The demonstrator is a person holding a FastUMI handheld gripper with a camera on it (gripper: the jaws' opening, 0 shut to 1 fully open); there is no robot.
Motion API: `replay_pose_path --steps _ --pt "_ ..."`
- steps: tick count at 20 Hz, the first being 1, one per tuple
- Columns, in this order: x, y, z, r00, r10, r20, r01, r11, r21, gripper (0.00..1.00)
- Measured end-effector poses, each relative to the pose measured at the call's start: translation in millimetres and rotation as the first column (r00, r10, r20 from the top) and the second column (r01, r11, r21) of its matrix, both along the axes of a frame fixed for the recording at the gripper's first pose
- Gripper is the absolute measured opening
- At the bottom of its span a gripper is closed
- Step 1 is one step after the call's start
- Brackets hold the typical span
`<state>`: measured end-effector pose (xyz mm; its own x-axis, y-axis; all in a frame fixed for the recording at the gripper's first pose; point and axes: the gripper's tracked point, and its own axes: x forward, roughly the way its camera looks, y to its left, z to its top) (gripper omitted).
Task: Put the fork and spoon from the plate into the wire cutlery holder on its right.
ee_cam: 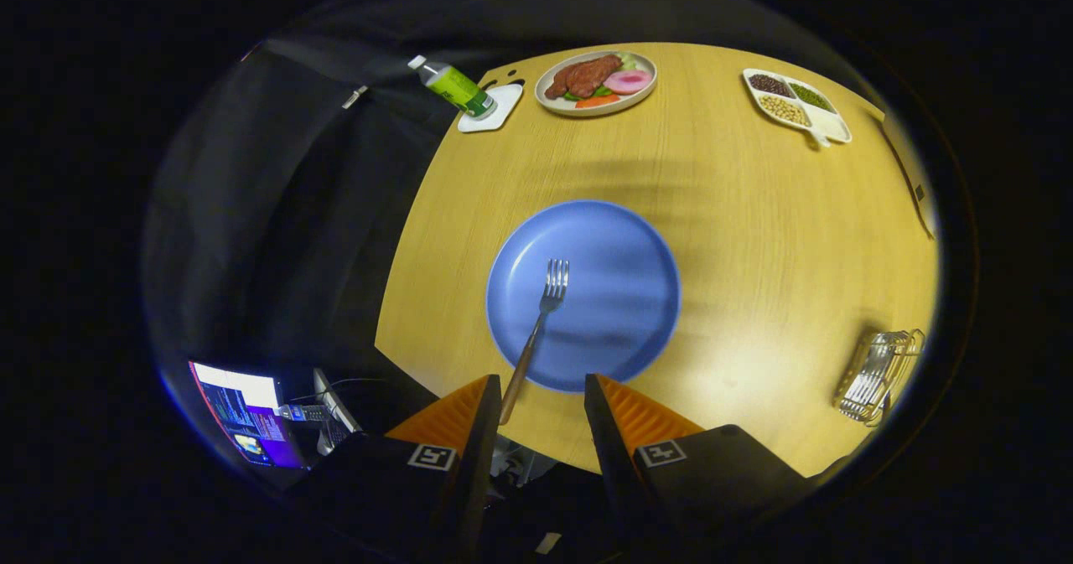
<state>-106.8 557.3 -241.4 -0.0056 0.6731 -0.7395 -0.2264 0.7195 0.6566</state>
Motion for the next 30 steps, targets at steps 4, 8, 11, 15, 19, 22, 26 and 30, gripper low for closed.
replay_pose_path --steps 4,8,11,15,19,22,26,30 --pt "-13 40 -30 0.997 0.011 -0.072 -0.013 1.0 -0.028 0.63" --pt "-15 58 -57 0.991 -0.034 -0.126 0.024 0.997 -0.077 0.63" --pt "-10 54 -71 0.989 -0.058 -0.139 0.041 0.992 -0.123 0.54" --pt "-12 44 -88 0.986 -0.079 -0.15 0.055 0.986 -0.16 0.25" --pt "-16 46 -89 0.987 -0.03 -0.161 0.013 0.994 -0.108 0.08" --pt "-8 42 -64 0.987 -0.043 -0.152 0.043 0.999 -0.007 0.08" --pt "4 3 -29 0.993 -0.048 -0.108 0.055 0.997 0.063 0.08" --pt "16 -71 -2 0.996 -0.07 -0.061 0.074 0.995 0.068 0.08"
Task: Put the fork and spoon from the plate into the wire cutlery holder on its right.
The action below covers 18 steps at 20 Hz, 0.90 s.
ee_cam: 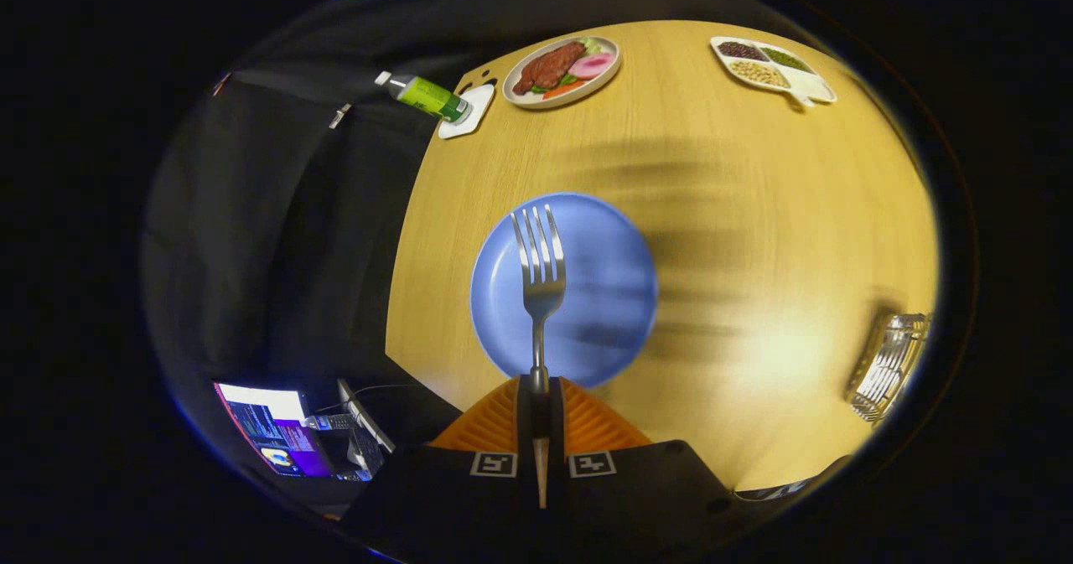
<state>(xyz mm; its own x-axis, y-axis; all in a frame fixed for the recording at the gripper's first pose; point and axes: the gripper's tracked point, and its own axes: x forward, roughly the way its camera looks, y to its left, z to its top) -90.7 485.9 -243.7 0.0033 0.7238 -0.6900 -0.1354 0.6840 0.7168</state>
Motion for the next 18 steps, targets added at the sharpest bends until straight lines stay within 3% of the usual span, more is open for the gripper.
replay_pose_path --steps 6,10,14,18 --pt "7 -139 19 0.999 -0.028 0.023 0.029 0.997 -0.069 0.08" --pt "-3 -233 5 0.999 0.01 -0.036 -0.017 0.978 -0.206 0.08" --pt "-24 -283 -6 0.979 0.099 -0.18 -0.145 0.954 -0.264 0.08" --pt "-30 -299 -17 0.917 0.205 -0.343 -0.31 0.907 -0.285 0.08"
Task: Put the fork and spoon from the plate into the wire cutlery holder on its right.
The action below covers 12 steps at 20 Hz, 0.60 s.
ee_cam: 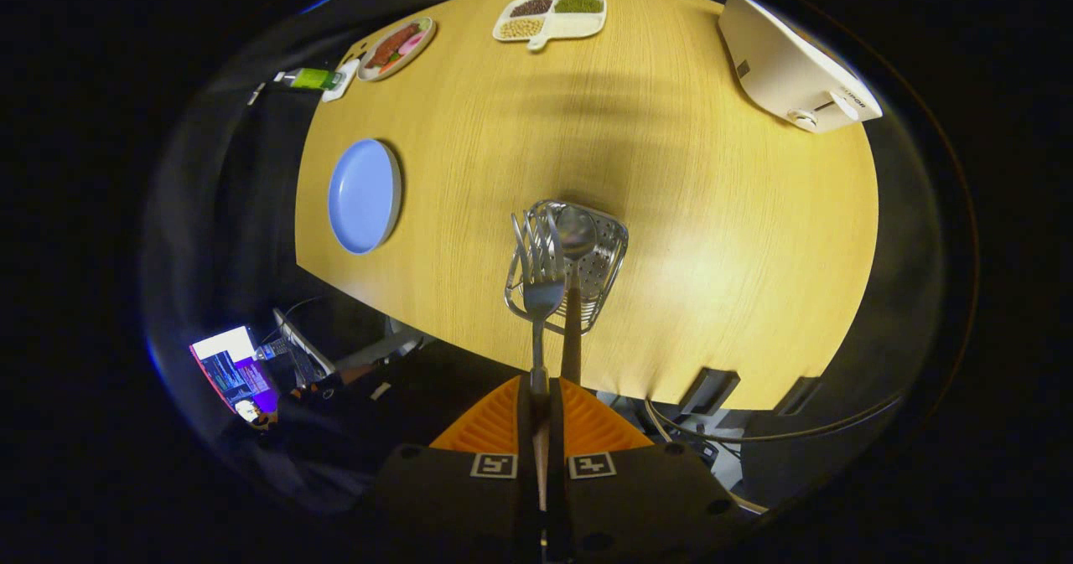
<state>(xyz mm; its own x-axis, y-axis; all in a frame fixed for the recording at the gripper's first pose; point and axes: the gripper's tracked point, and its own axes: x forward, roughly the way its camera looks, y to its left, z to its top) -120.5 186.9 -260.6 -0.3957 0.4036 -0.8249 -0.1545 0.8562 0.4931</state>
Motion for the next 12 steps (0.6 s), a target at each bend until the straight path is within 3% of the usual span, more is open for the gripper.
replay_pose_path --steps 3,6,12 --pt "-1 -10 -11 0.984 0.118 -0.137 -0.129 0.989 -0.073 0.08" --pt "-6 -14 -17 0.937 0.214 -0.275 -0.255 0.959 -0.125 0.08" --pt "16 -5 -37 0.909 0.215 -0.357 -0.31 0.921 -0.235 0.08"
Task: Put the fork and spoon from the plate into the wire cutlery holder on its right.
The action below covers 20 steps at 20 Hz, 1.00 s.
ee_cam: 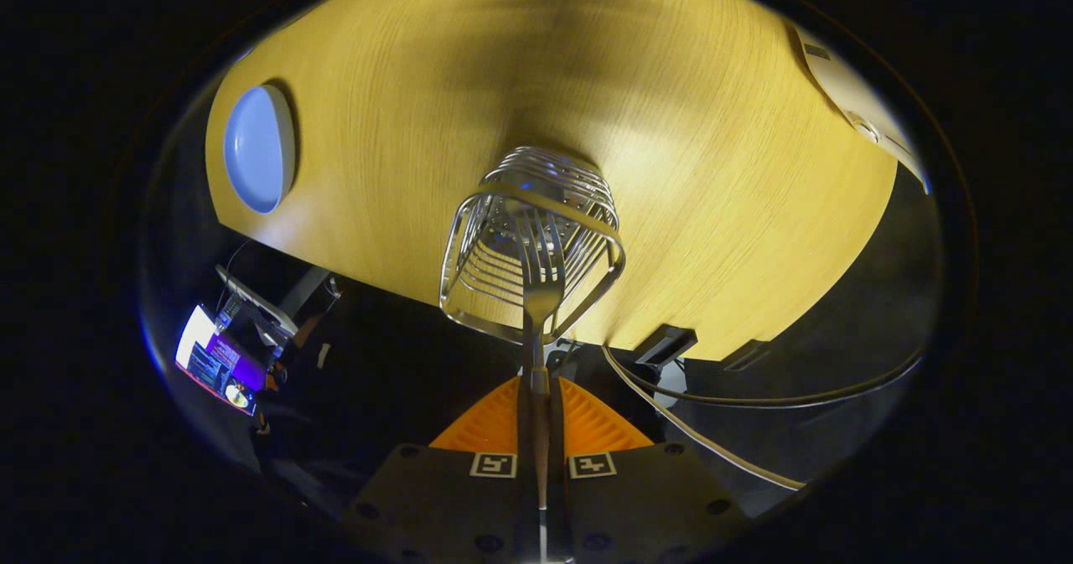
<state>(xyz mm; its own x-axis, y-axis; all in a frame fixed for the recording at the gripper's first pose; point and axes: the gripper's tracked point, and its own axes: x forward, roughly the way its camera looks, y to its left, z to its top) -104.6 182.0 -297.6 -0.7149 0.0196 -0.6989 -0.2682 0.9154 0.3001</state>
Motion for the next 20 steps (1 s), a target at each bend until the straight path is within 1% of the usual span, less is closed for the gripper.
replay_pose_path --steps 2,6,9,10,11,13,15,16,17,18,19,20 --pt "3 5 -3 1.0 -0.002 -0.018 0.002 1.0 -0.011 0.1" --pt "9 14 -12 1.0 -0.023 -0.011 0.022 1.0 -0.004 0.12" --pt "12 19 -14 0.999 -0.036 0.018 0.035 0.999 0.036 0.15" --pt "15 19 -14 0.998 -0.04 0.045 0.038 0.998 0.057 0.23" --pt "18 20 -15 0.995 -0.057 0.079 0.05 0.995 0.084 0.33" --pt "30 30 -14 0.978 -0.123 0.17 0.096 0.983 0.159 0.53" --pt "46 37 -8 0.938 -0.21 0.276 0.148 0.962 0.229 0.72" --pt "52 35 -7 0.907 -0.255 0.336 0.173 0.951 0.255 0.8" --pt "59 34 -5 0.865 -0.293 0.407 0.188 0.942 0.278 0.84" --pt "63 31 -2 0.814 -0.32 0.484 0.187 0.934 0.304 0.95" --pt "68 31 1 0.766 -0.34 0.546 0.178 0.928 0.328 1.0" --pt "71 26 7 0.708 -0.361 0.607 0.172 0.922 0.347 0.99"
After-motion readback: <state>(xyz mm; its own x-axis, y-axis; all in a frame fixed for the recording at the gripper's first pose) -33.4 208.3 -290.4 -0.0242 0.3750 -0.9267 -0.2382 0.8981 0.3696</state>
